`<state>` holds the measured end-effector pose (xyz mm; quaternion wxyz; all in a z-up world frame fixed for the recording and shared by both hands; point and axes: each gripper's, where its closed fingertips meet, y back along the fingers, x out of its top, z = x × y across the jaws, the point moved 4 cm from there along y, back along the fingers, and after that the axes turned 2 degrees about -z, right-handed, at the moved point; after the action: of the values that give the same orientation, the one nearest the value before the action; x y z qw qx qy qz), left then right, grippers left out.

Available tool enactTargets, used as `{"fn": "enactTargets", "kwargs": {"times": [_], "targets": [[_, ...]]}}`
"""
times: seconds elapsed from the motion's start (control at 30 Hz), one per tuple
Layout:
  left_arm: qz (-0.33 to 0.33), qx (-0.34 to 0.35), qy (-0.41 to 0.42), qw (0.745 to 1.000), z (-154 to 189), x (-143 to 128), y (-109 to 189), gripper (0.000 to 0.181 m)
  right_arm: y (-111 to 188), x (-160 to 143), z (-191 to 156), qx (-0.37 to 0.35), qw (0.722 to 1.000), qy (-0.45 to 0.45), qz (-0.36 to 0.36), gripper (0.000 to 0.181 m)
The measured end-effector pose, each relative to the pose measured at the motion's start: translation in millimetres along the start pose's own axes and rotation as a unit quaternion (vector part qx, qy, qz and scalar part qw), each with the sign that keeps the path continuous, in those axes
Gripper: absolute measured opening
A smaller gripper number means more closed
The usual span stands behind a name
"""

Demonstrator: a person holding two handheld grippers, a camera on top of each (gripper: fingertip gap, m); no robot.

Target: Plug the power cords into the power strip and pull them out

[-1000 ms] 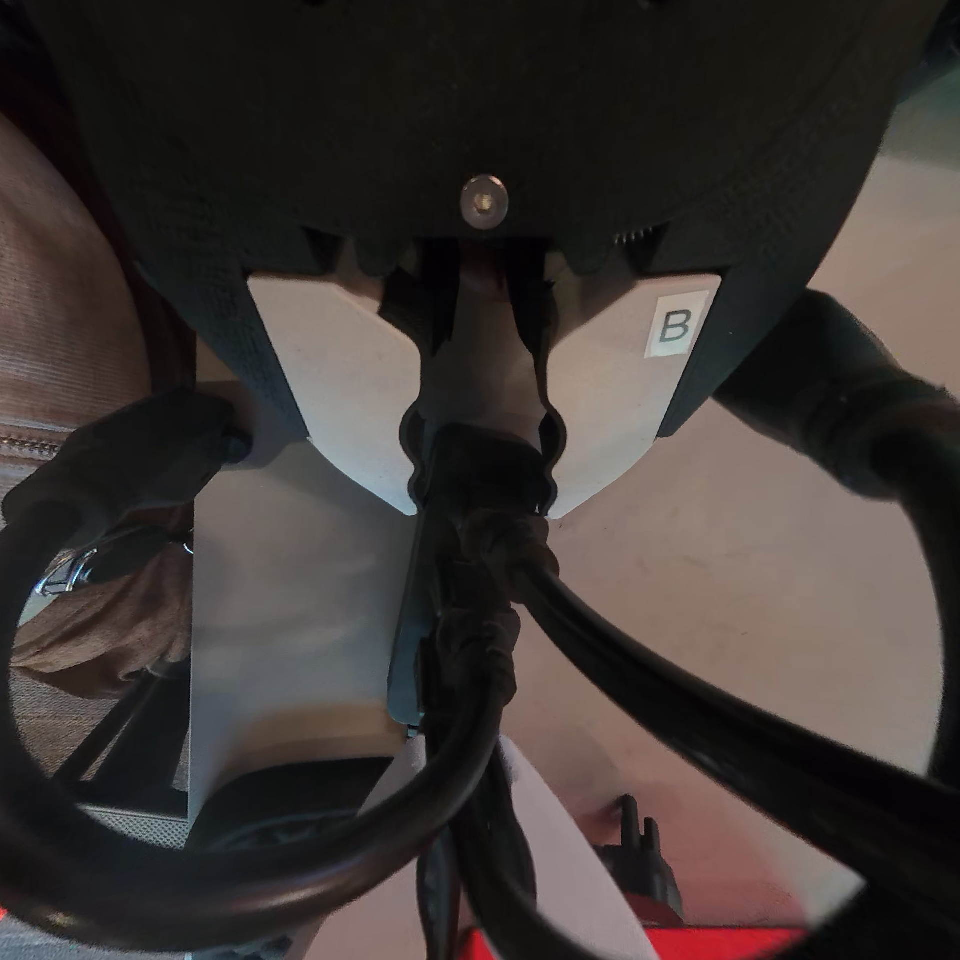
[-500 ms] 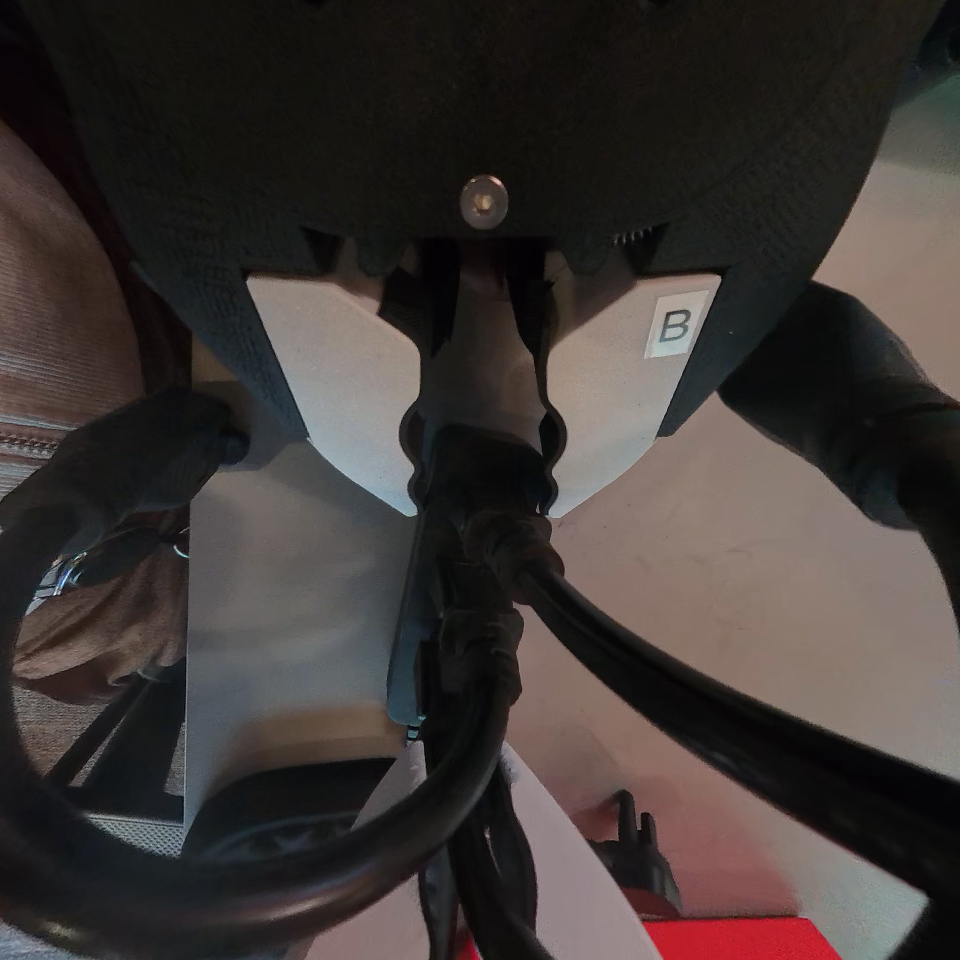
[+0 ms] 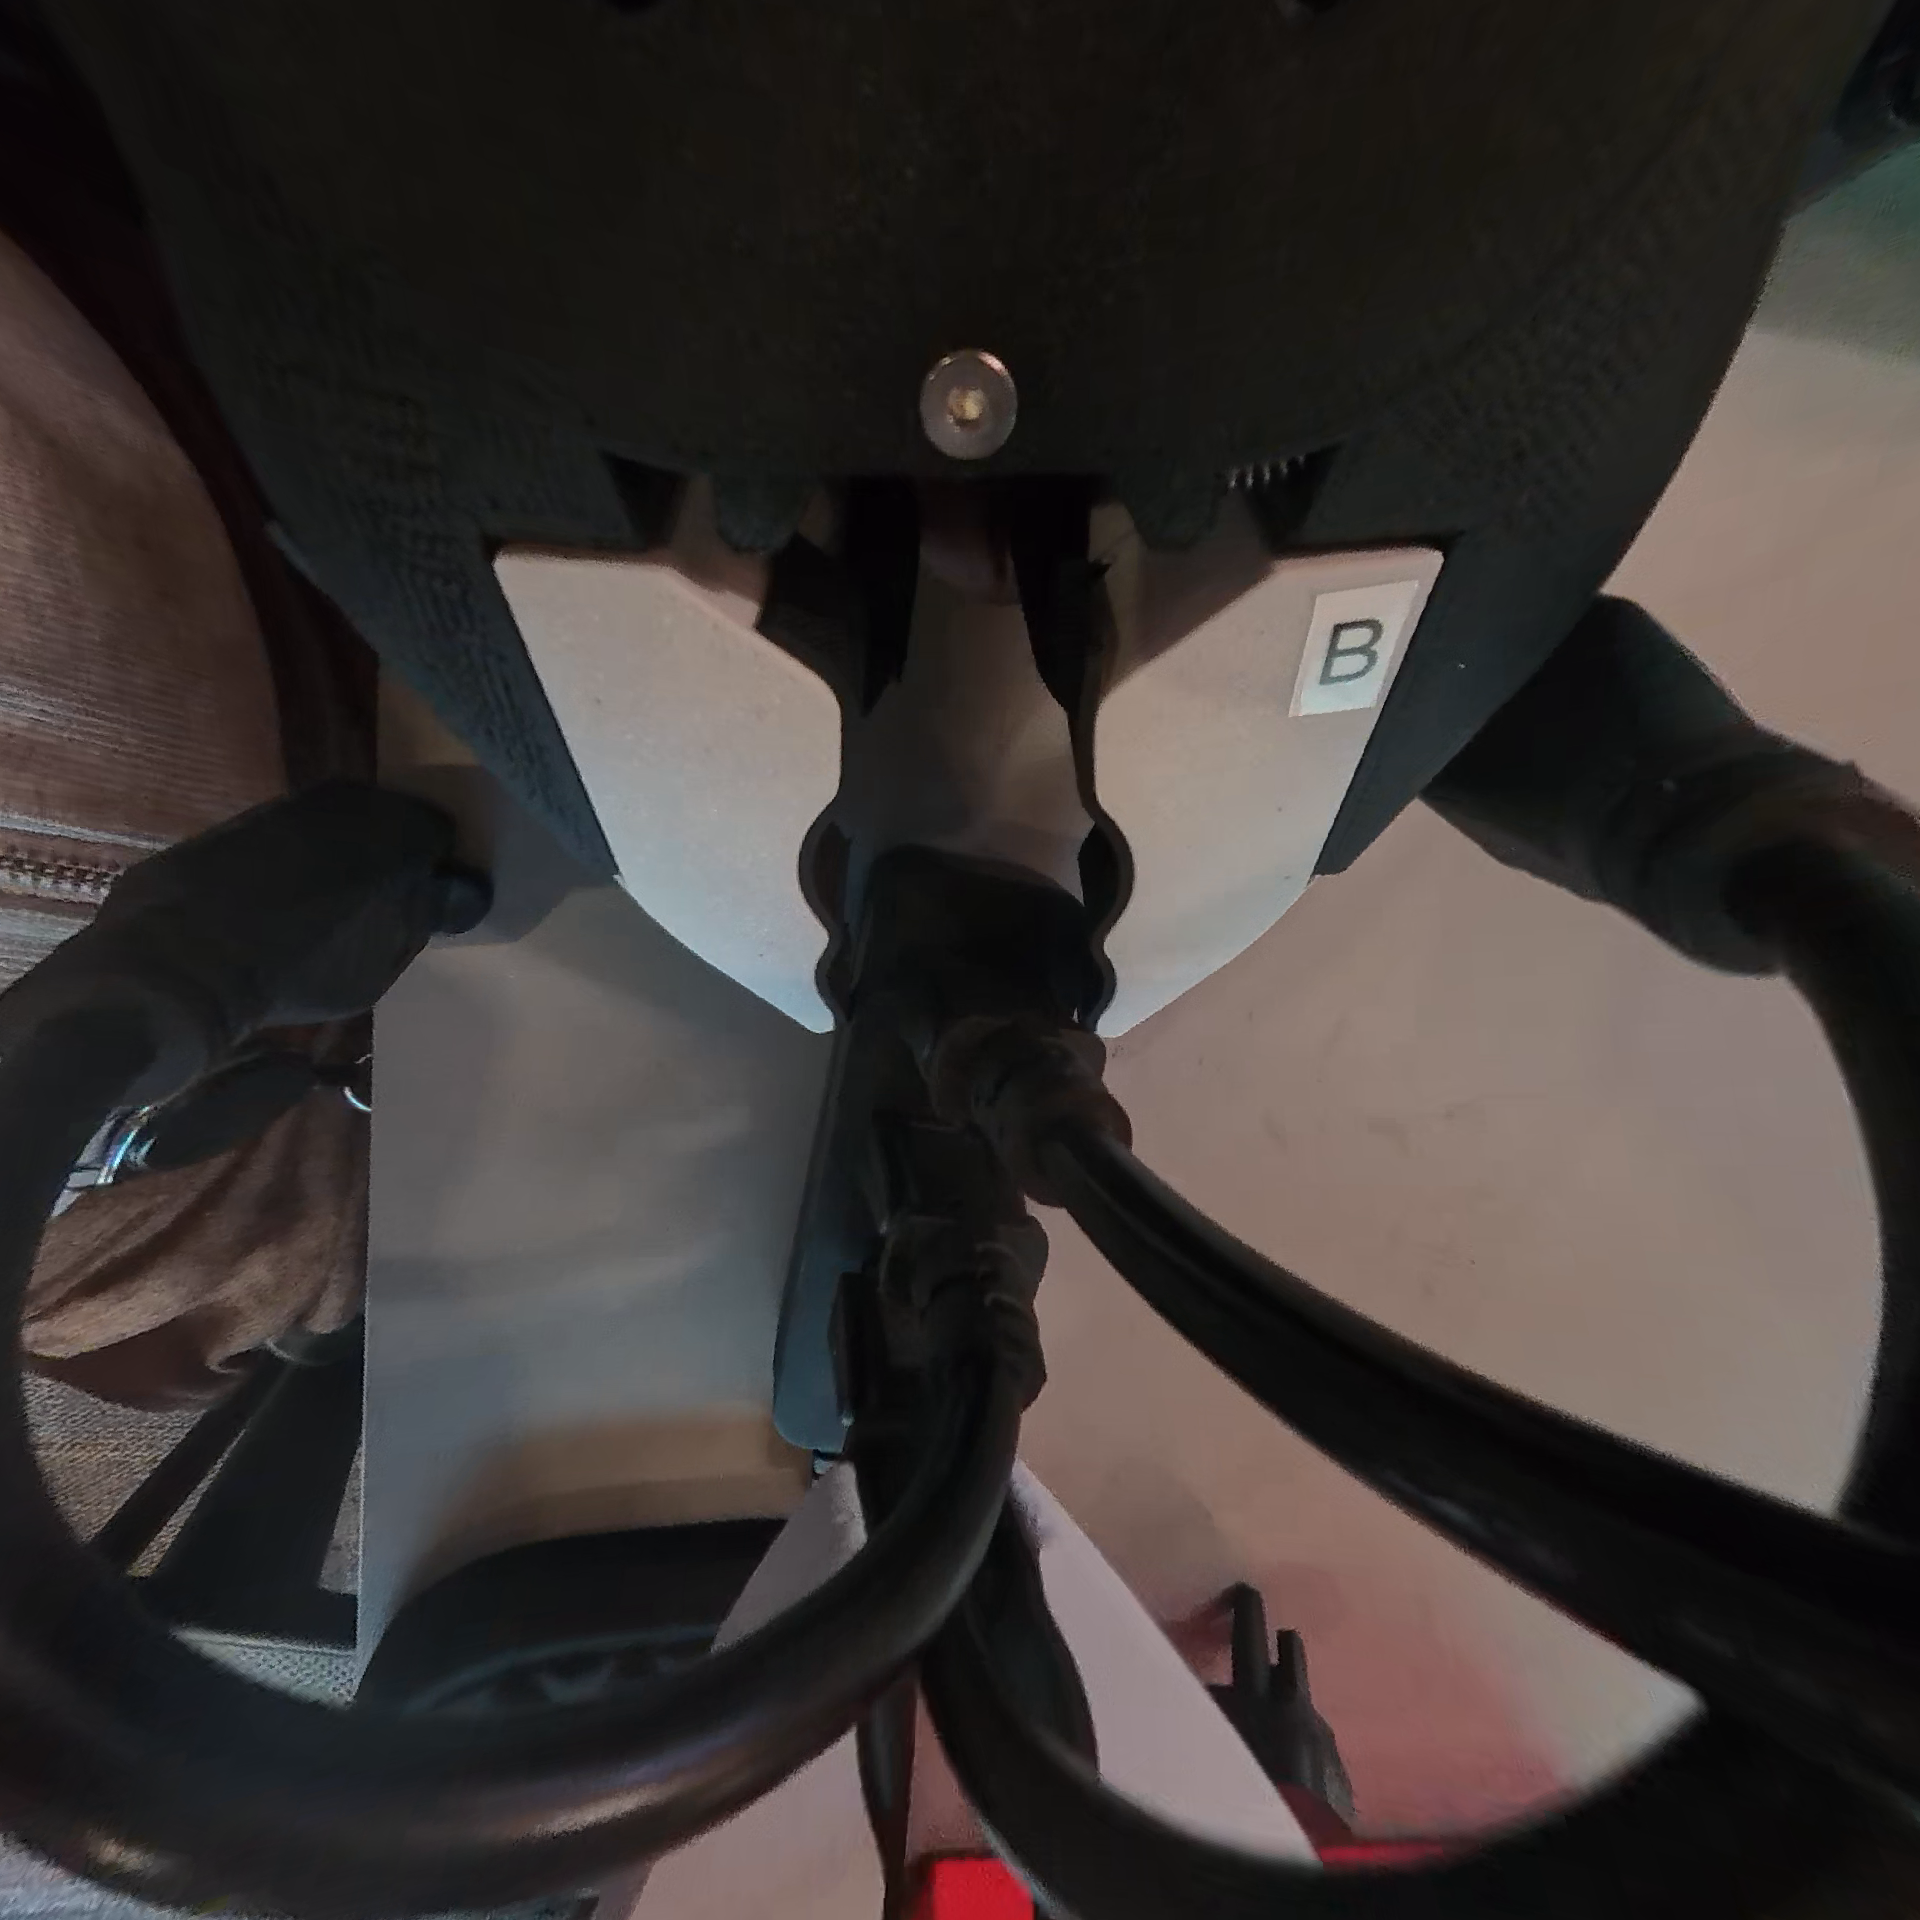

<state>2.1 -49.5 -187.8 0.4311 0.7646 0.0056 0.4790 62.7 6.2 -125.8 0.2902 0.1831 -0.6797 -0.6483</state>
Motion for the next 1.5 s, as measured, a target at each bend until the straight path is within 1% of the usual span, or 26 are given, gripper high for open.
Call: {"fn": "enactTargets", "kwargs": {"times": [0.07, 0.17, 0.27, 0.33, 0.47, 0.57, 0.73, 0.87, 1.0, 1.03, 1.17, 1.23, 1.3, 1.33, 1.4, 1.47, 1.5], "targets": [[0.000, -0.001, -0.003, 1.000, 1, 0, 0, 0.042, 0, -1, 0, 0.002, 1.000, 0.004, -0.006, 0.017], [-0.002, 0.003, 0.002, 1.000, -1, 0, 0, 0.041, -1, 6, 0, -0.004, 1.000, 0.018, -0.019, 0.016], [-0.001, 0.004, 0.005, 1.000, -2, 0, 0, 0.042, 0, 0, 0, -0.003, 1.000, 0.001, 0.005, 0.017], [0.001, -0.002, 0.003, 1.000, -1, 0, -1, 0.042, 0, -4, -1, -0.002, 1.000, 0.000, 0.000, 0.017], [-0.002, 0.008, 0.013, 1.000, -4, -1, 1, 0.042, -2, 7, 1, -0.007, 1.000, 0.006, 0.000, 0.016], [0.001, 0.003, 0.011, 1.000, -3, -1, 0, 0.042, -1, 1, 0, -0.003, 1.000, -0.006, 0.015, 0.017], [0.000, 0.001, 0.008, 1.000, -2, -1, 0, 0.041, -2, 7, 0, -0.001, 1.000, 0.001, -0.018, 0.016], [0.001, -0.001, 0.006, 1.000, -2, 0, 0, 0.042, -2, 3, -1, -0.001, 1.000, -0.004, -0.020, 0.017], [0.000, -0.003, 0.008, 1.000, -2, 0, -1, 0.042, -4, 10, 0, 0.004, 0.998, 0.009, -0.069, 0.016], [0.001, -0.002, 0.008, 1.000, -2, 0, -1, 0.042, -4, 10, 0, 0.005, 0.997, 0.011, -0.071, 0.016], [0.002, -0.001, 0.008, 1.000, -2, -1, -1, 0.042, -3, 1, 0, 0.003, 1.000, -0.014, -0.024, 0.017], [0.002, -0.002, 0.009, 1.000, -2, -1, -1, 0.042, -4, 5, 1, 0.012, 1.000, -0.014, -0.025, 0.016], [-0.001, 0.011, 0.022, 1.000, -6, -3, 1, 0.042, -6, 13, 3, 0.001, 0.999, -0.001, -0.033, 0.016], [0.000, 0.011, 0.026, 1.000, -7, -3, 1, 0.043, -6, 13, 2, -0.009, 1.000, 0.003, -0.029, 0.016], [0.001, 0.008, 0.026, 1.000, -6, -3, 1, 0.043, -6, 8, 0, -0.016, 1.000, -0.012, 0.003, 0.017], [0.003, -0.005, 0.014, 1.000, -3, -1, -1, 0.043, -5, 0, -2, 0.002, 0.999, -0.033, 0.016, 0.017], [0.002, -0.005, 0.013, 1.000, -3, -1, -1, 0.043, -6, 2, -1, 0.008, 0.999, -0.036, 0.017, 0.017]]}}
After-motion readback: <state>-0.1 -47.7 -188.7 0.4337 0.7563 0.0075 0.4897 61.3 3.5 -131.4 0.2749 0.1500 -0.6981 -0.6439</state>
